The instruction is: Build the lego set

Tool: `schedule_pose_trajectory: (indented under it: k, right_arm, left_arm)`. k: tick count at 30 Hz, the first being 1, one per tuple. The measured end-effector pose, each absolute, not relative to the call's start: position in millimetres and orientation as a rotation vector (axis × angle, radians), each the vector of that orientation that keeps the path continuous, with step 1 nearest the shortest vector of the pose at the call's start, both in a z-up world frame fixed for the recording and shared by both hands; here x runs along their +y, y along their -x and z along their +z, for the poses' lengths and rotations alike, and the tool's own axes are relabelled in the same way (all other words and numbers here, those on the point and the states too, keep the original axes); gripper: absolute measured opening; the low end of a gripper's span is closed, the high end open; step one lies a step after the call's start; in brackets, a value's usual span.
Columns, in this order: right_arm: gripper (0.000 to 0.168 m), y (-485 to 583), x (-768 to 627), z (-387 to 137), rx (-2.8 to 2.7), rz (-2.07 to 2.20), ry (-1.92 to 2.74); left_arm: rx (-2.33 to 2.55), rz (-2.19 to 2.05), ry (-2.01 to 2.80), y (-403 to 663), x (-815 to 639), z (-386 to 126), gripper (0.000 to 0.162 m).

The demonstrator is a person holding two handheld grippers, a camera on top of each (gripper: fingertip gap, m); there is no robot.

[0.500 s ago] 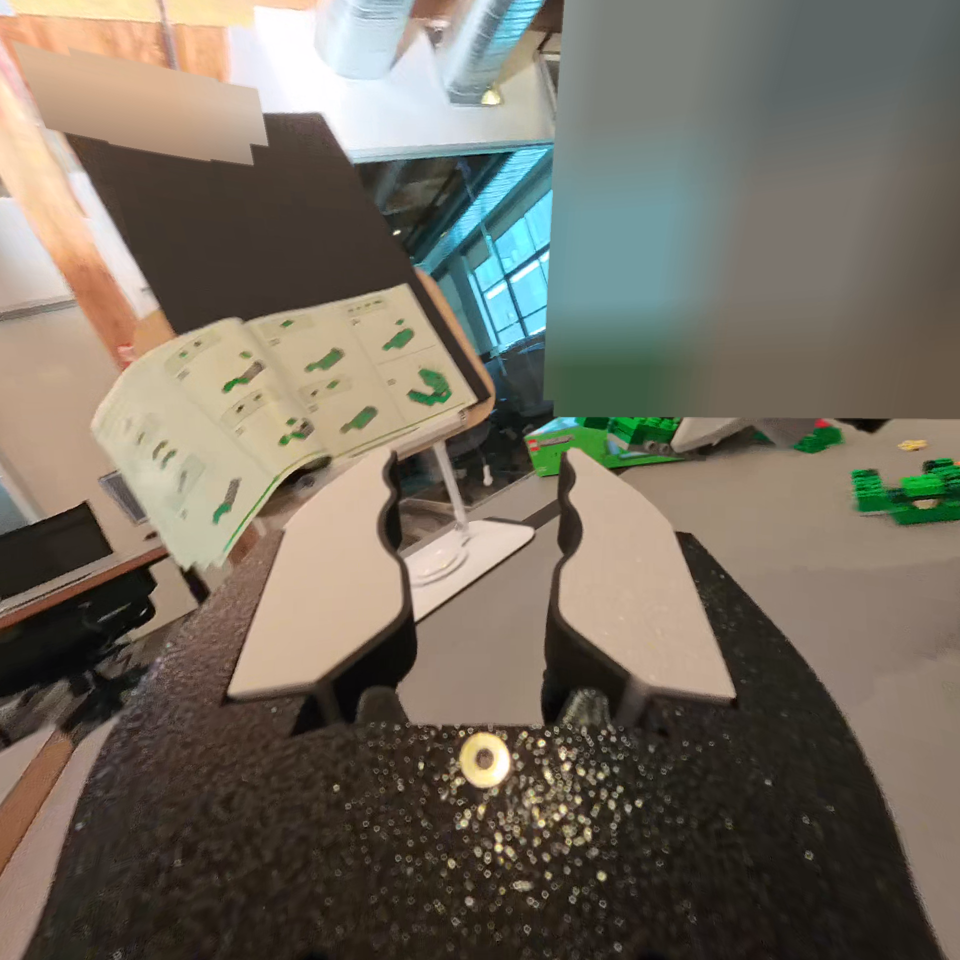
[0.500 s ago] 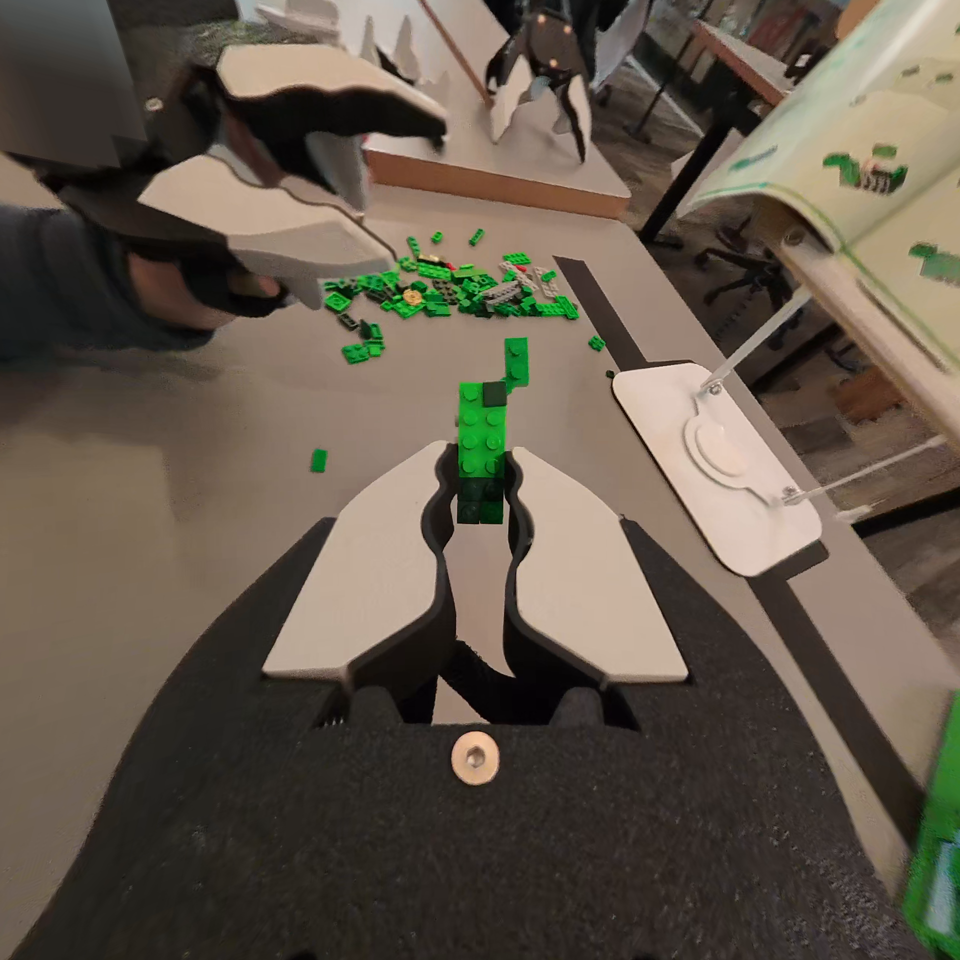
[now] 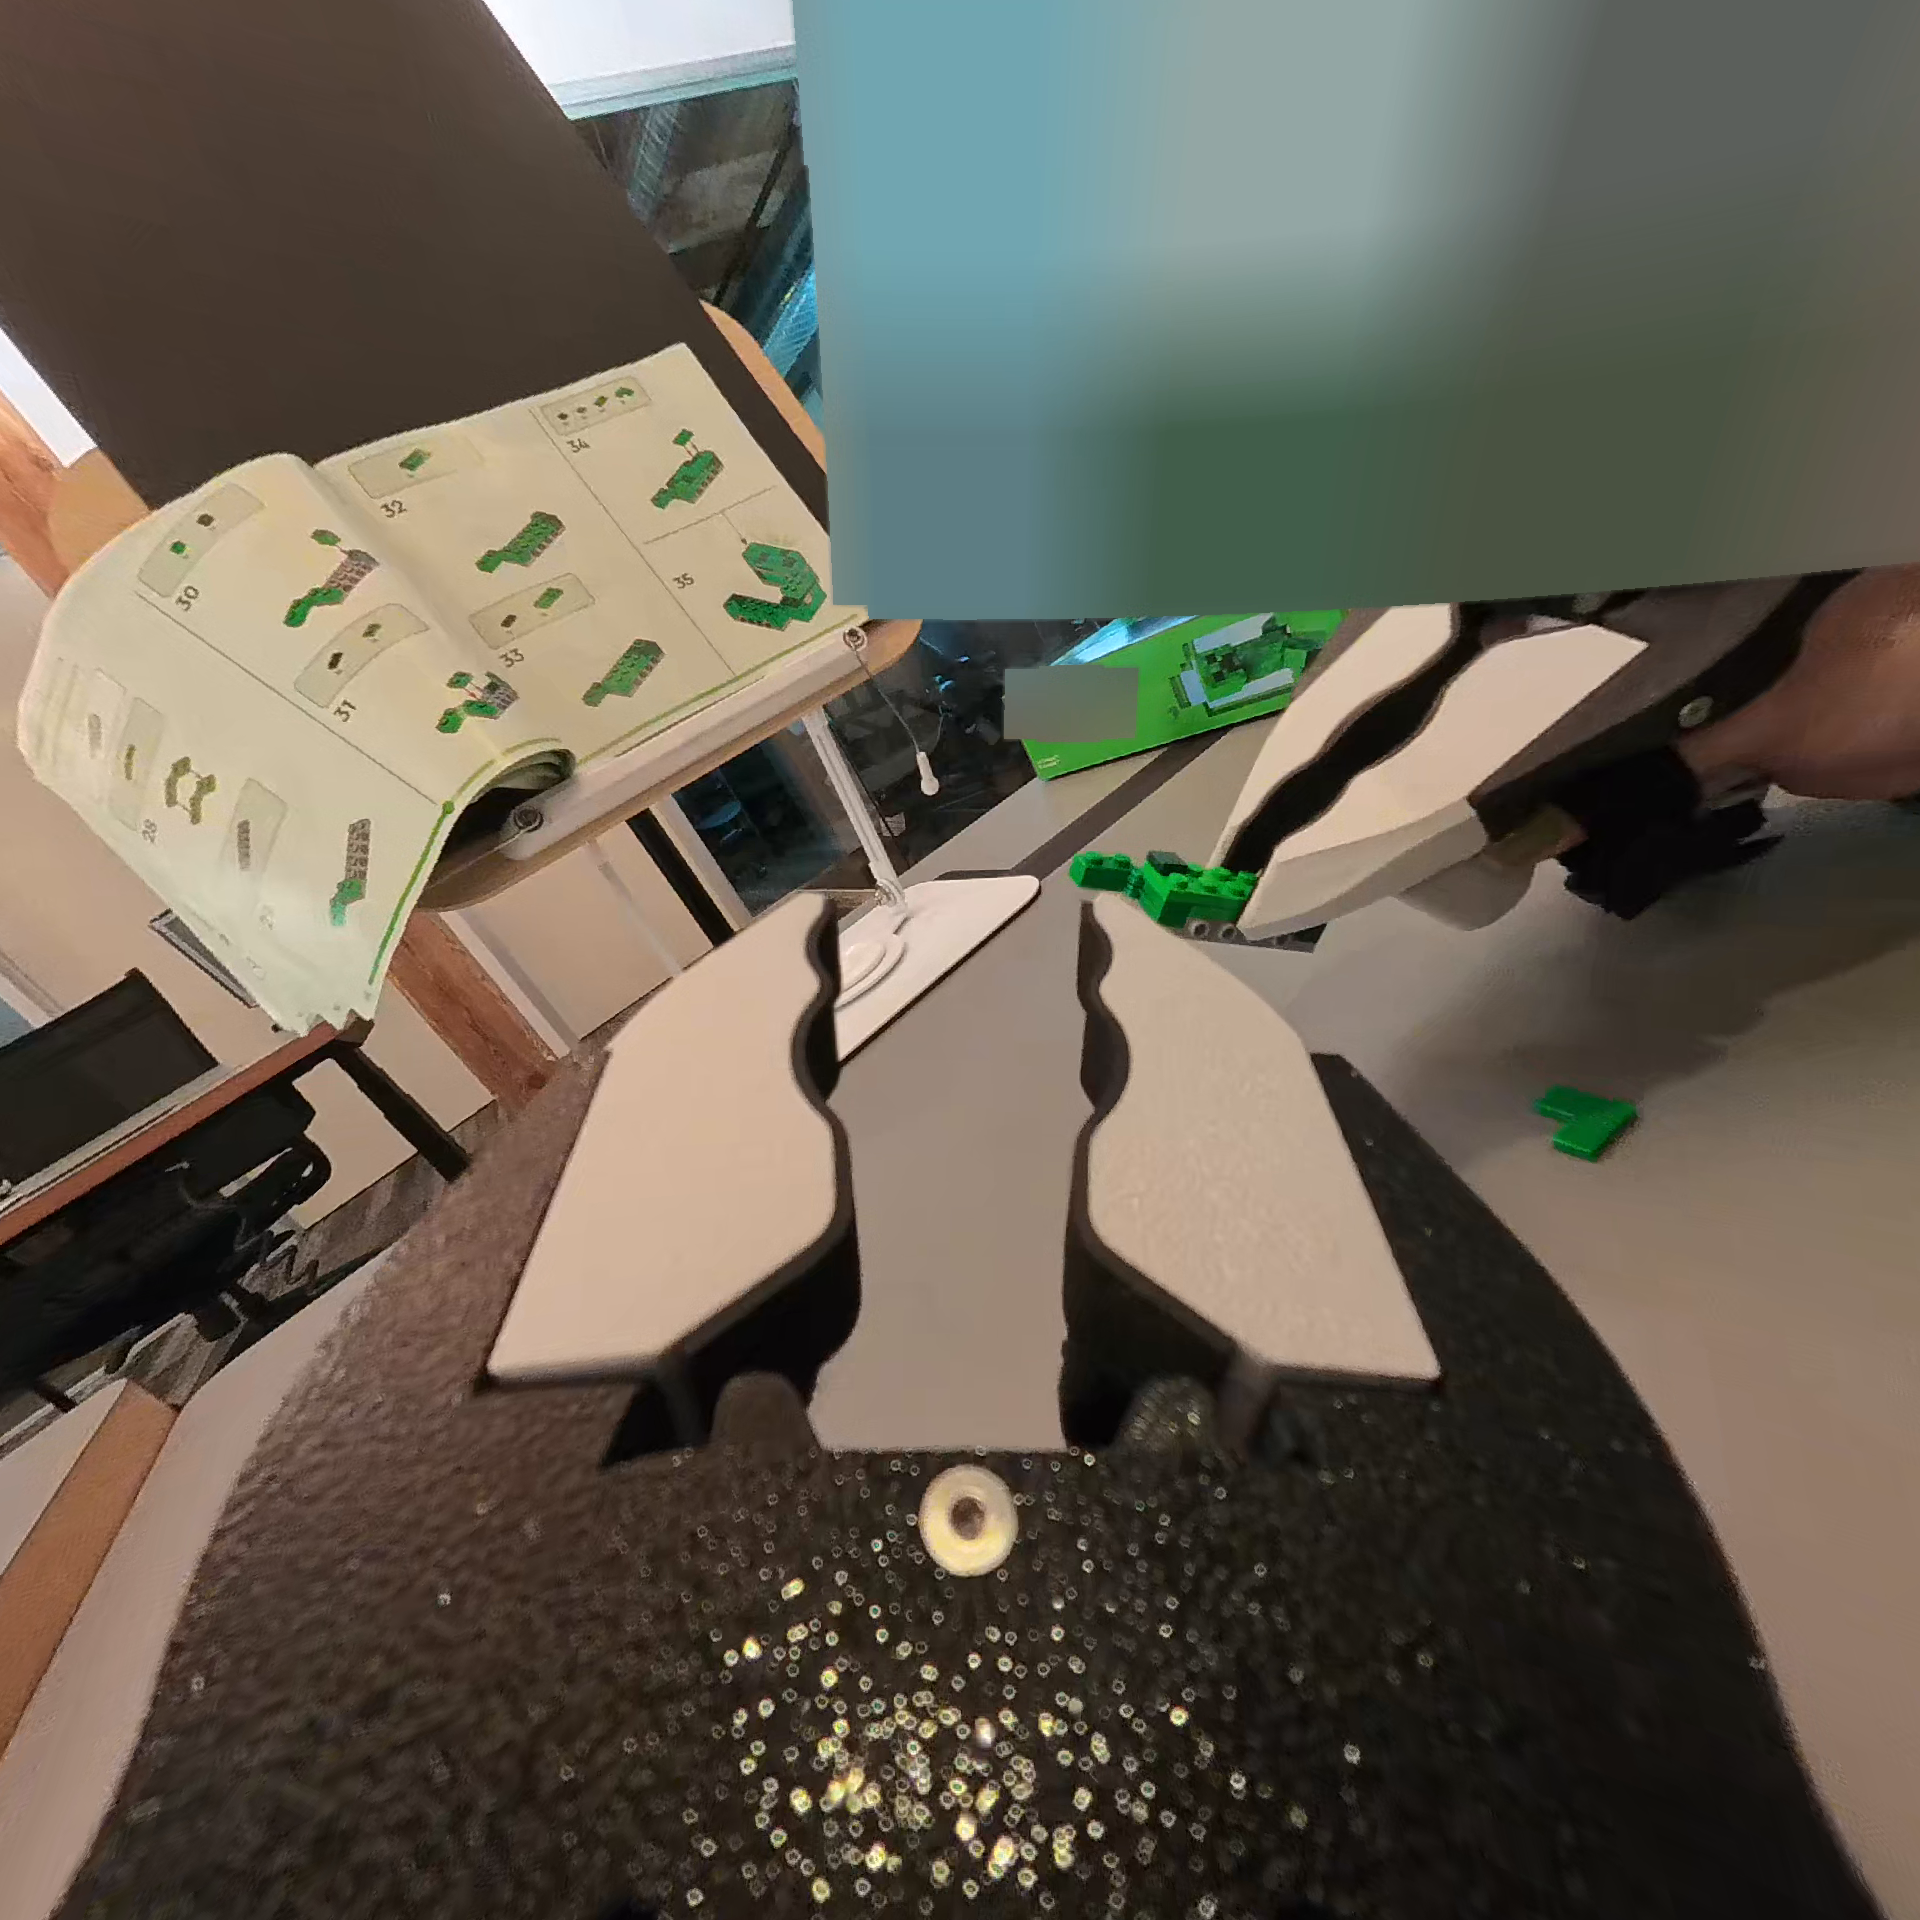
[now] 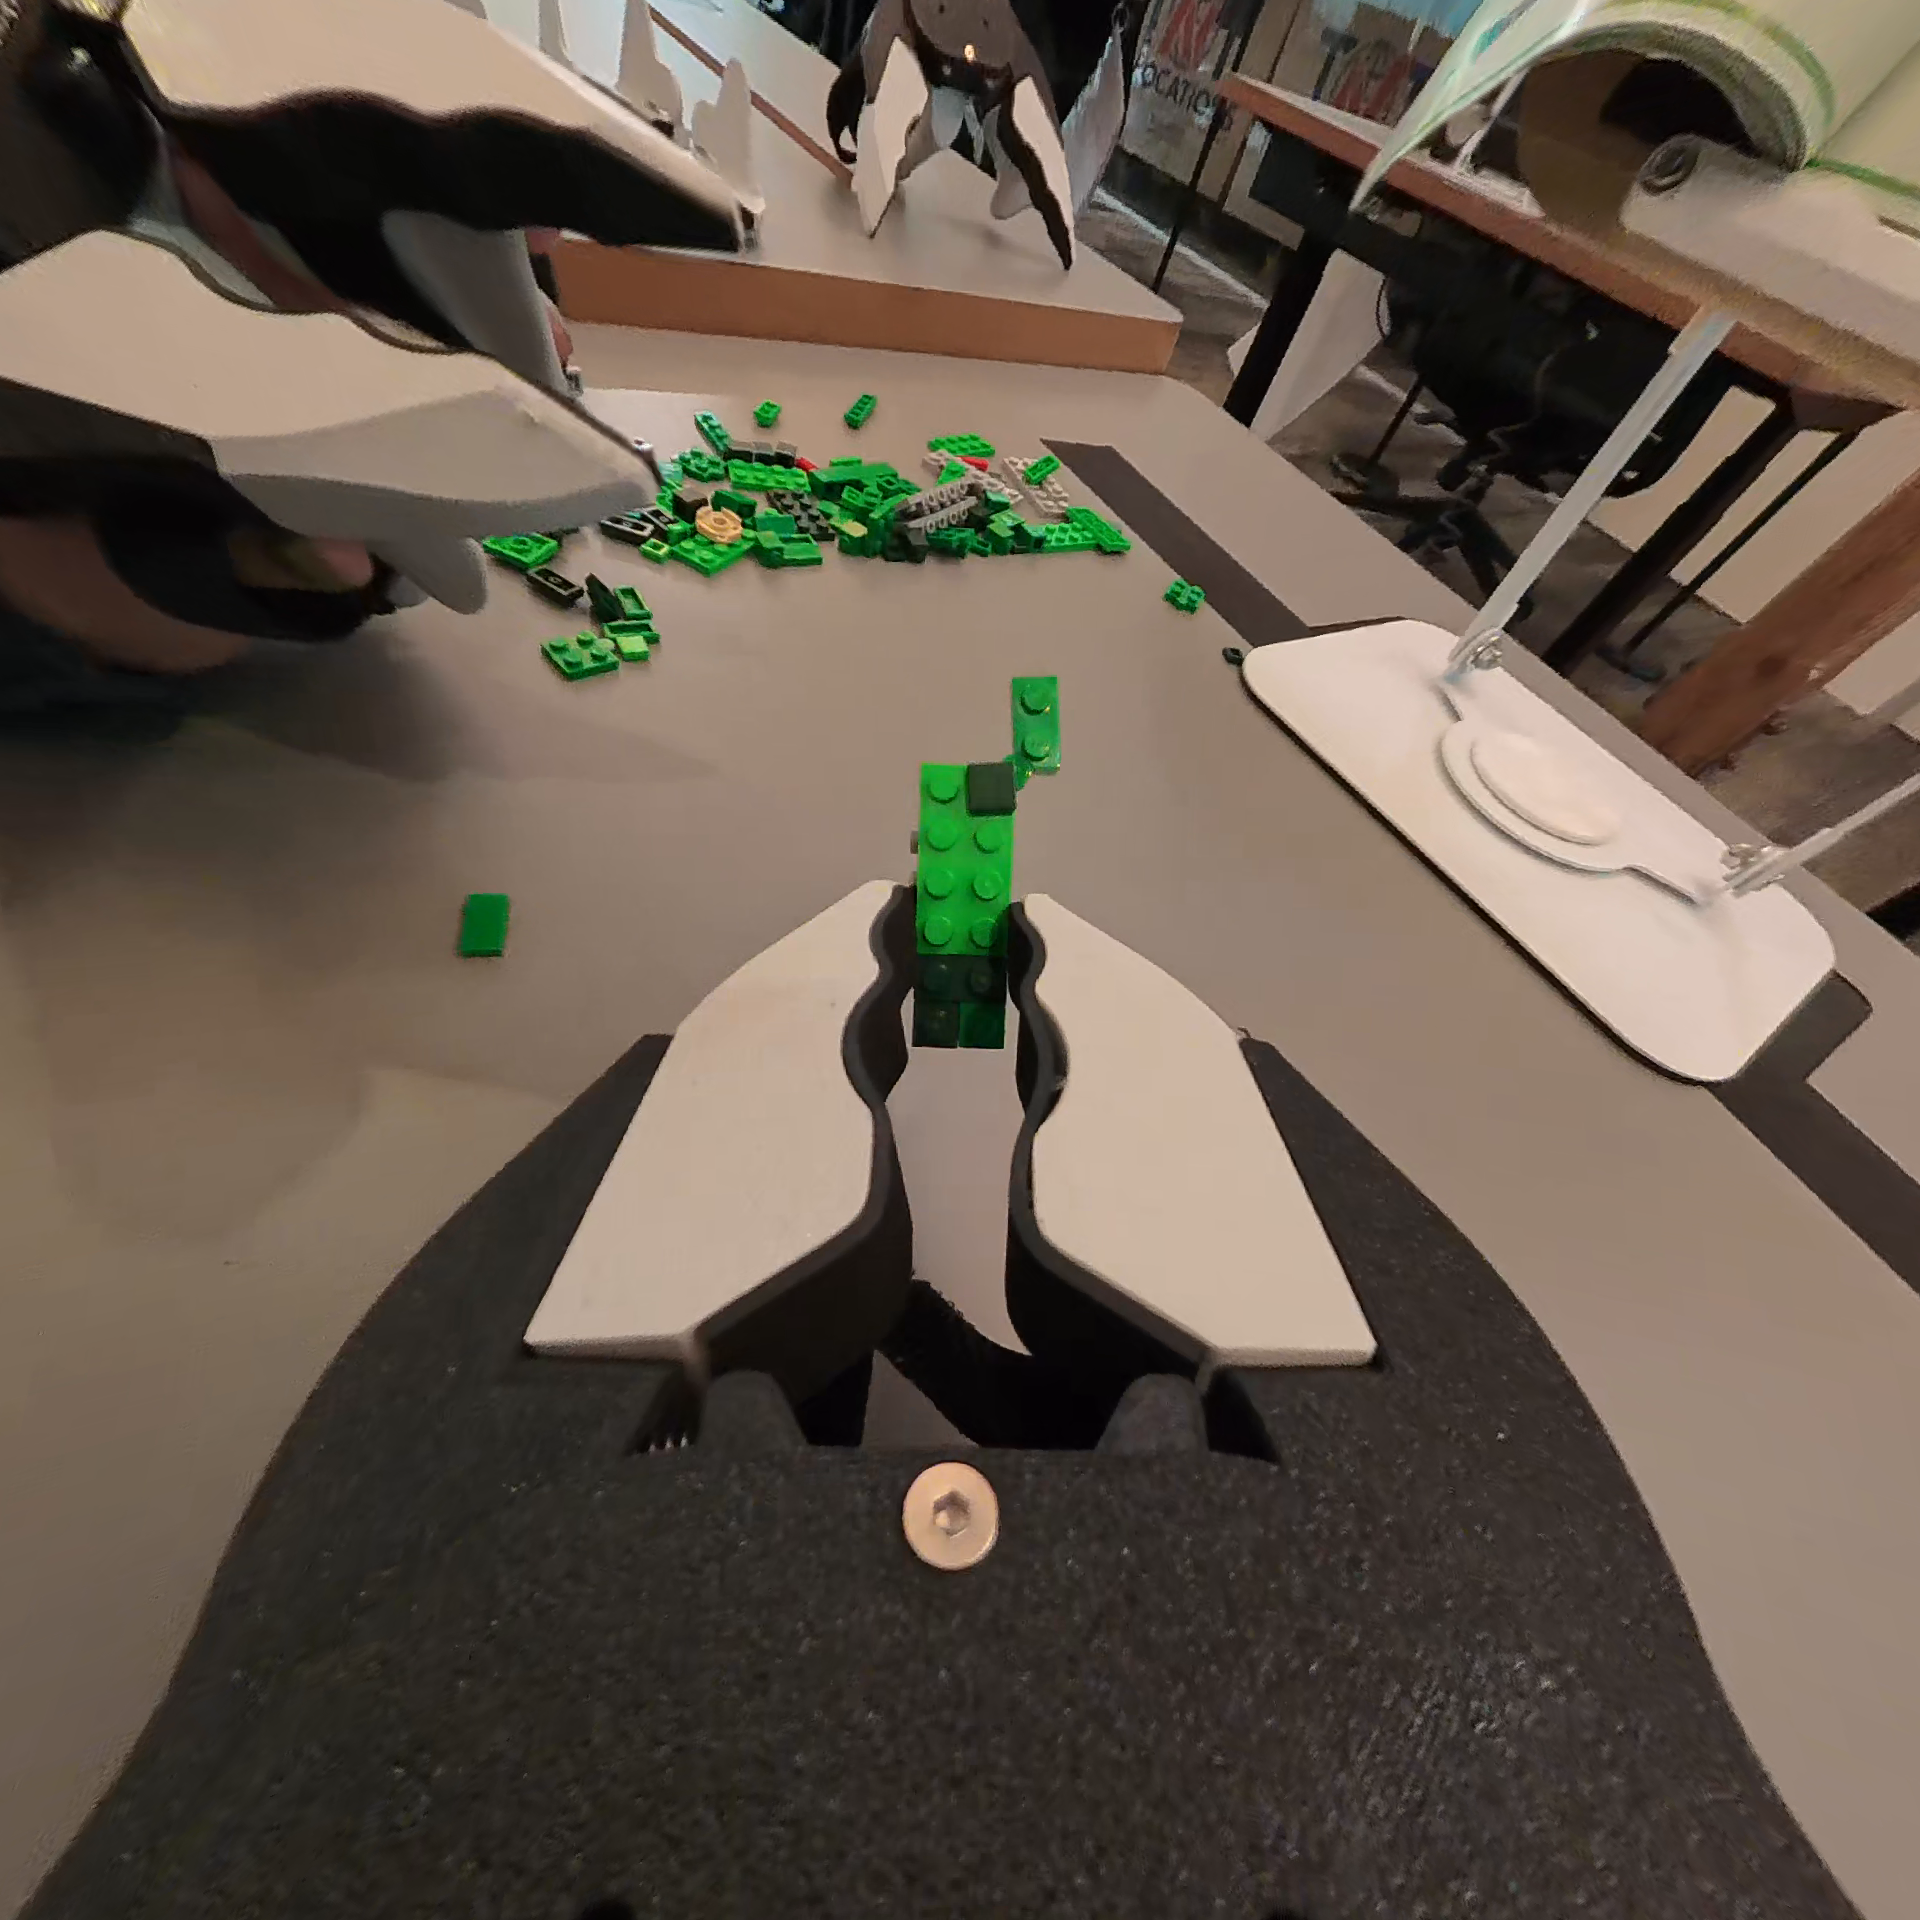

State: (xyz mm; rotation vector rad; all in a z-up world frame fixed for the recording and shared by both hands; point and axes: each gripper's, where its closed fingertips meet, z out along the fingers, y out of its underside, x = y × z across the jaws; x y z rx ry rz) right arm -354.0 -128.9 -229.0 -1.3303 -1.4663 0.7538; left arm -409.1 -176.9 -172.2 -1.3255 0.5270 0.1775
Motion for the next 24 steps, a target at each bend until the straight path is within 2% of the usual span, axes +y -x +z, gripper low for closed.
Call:
schedule_pose_trajectory:
  k: [11,24]
  right_arm:
    - [0.016,352,-124,-233,-1.475,0.627,1.254]
    - [0.016,348,-117,-224,-1.389,0.688,1.278]
  left_arm:
    - [0.529,0.165,1.327,410,-177,-174,0.035]
    - [0.506,-0.109,1.347,411,-186,-167,0.038]
